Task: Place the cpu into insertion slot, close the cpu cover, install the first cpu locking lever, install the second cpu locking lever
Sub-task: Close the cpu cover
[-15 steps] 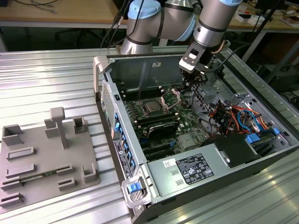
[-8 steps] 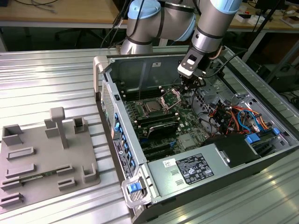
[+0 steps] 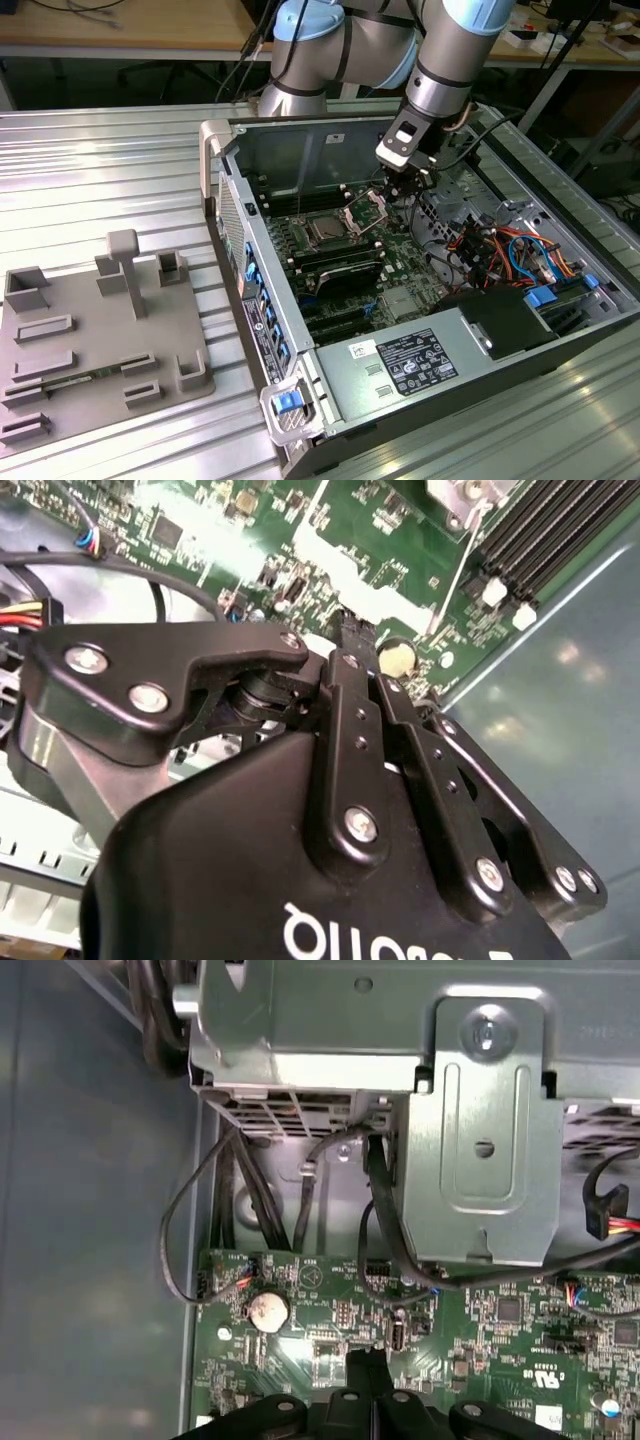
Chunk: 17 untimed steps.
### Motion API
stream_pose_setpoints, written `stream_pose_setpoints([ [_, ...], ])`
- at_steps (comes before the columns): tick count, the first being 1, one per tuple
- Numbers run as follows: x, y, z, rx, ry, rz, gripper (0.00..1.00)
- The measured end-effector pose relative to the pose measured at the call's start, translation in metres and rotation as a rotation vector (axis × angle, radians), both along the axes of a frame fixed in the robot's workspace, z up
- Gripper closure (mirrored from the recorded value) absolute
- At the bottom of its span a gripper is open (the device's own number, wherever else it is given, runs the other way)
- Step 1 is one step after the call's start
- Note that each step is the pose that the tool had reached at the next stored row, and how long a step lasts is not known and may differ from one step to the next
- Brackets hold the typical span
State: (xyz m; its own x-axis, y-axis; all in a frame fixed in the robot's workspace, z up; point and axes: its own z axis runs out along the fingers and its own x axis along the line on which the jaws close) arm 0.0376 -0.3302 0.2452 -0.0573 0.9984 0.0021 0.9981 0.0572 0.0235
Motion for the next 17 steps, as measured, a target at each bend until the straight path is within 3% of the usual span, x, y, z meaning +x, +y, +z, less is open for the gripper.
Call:
stream_pose_setpoints([
  [10,-0.0178,0.0,-0.0006,0.0004,0.0,0.0,0.89],
  [13,-0.0287,0.0,-0.0006,0.0004,0.0001,0.0,0.89],
  [14,-0.0373,0.0001,-0.0006,0.0004,0.0,0.0,0.89],
  [17,-0.0451,0.0001,-0.0007,0.0005,0.0,0.0,0.89],
])
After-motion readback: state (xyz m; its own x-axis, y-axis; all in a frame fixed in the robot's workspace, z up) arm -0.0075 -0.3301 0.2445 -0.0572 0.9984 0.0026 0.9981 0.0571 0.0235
